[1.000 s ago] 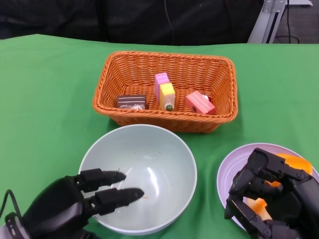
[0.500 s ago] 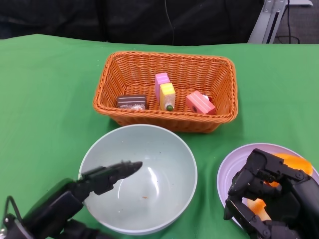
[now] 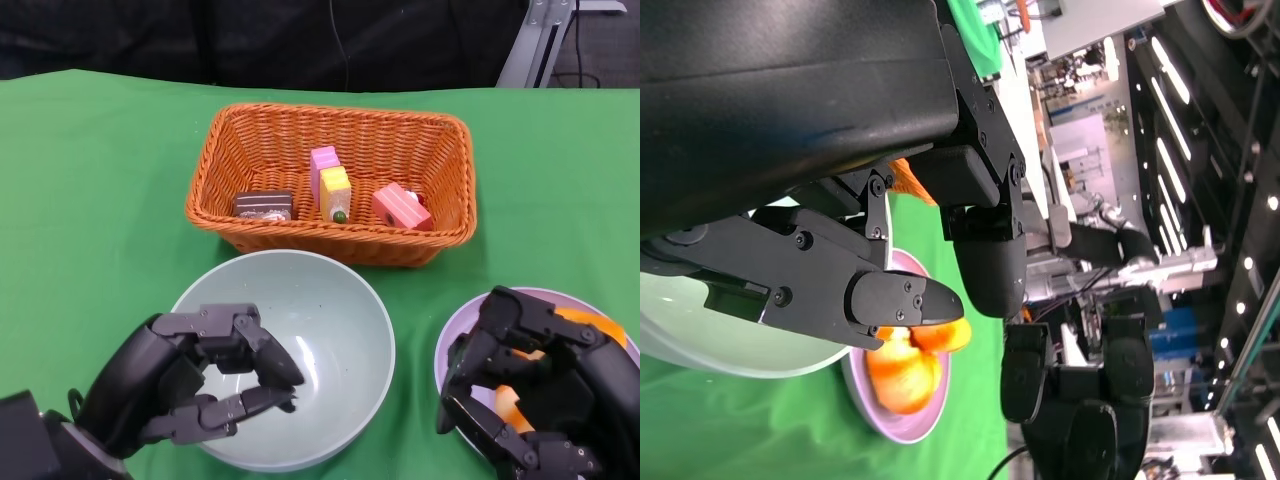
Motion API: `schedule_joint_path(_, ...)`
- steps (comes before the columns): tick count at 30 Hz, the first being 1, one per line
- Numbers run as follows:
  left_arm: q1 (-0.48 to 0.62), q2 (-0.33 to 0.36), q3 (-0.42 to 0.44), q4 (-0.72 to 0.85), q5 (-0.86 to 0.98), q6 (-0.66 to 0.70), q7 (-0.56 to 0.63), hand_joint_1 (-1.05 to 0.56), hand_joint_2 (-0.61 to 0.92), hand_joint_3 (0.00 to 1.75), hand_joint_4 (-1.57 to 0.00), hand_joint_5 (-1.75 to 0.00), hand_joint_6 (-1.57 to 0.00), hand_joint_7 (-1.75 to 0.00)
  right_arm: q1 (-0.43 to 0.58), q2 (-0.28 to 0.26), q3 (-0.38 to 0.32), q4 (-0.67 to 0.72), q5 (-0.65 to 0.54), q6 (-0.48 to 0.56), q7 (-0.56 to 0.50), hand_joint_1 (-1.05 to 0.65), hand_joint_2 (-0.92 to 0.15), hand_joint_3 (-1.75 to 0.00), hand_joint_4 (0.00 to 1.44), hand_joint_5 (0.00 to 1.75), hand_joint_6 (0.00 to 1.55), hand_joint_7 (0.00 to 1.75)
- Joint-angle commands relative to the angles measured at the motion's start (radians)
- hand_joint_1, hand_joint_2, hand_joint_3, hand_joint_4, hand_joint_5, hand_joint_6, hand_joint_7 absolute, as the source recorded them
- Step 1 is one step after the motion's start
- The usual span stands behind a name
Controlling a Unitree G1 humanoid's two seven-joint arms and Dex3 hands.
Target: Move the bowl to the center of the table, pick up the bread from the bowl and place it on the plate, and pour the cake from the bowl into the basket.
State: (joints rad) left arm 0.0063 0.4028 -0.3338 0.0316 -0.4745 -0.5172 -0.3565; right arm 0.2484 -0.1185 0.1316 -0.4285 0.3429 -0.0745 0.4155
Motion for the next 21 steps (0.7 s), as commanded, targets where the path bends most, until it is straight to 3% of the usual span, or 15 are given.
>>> schedule_joint_path(1, 0.029, -0.02, 0.052, -0.057, 0.0, 0.069, -0.038, -0.11, 0.88, 0.46, -0.73, -1.55, -0.72, -1.3, -0.017, -0.016, 0.016, -0.029, 0.027, 0.037, 0.018, -0.16, -0.51, -0.9, 0.72, 1.56, 0.62, 1.34)
schedule_joint_path(4, 0.052, -0.034, 0.081, -0.111, 0.013, 0.128, -0.062, -0.13, 0.85, 0.51, -0.75, -1.53, -0.73, -1.31, -0.022, -0.019, 0.036, -0.054, 0.009, 0.054, 0.018, -0.18, -0.56, -0.8, 0.72, 1.55, 0.61, 1.35)
schedule_joint_path(8, 0.108, -0.034, 0.102, -0.23, 0.022, 0.217, -0.073, -0.1, 0.69, 0.79, -0.77, -1.58, -0.76, -1.3, -0.012, -0.022, 0.088, -0.13, -0.03, 0.107, -0.011, -0.25, -0.56, -0.77, 0.77, 1.54, 0.67, 1.31)
schedule_joint_path(17, 0.154, -0.044, 0.145, -0.371, 0.071, 0.34, -0.084, -0.14, 0.66, 0.83, -0.77, -1.6, -0.77, -1.3, -0.016, -0.021, 0.127, -0.227, -0.046, 0.224, -0.072, -0.3, -0.55, -0.78, 0.75, 1.54, 0.7, 1.27)
schedule_joint_path(21, 0.161, -0.049, 0.161, -0.395, 0.066, 0.374, -0.105, -0.11, 0.57, 0.99, -0.77, -1.6, -0.79, -1.27, -0.015, -0.022, 0.129, -0.245, -0.045, 0.25, -0.086, -0.33, -0.57, -0.74, 0.75, 1.57, 0.71, 1.25)
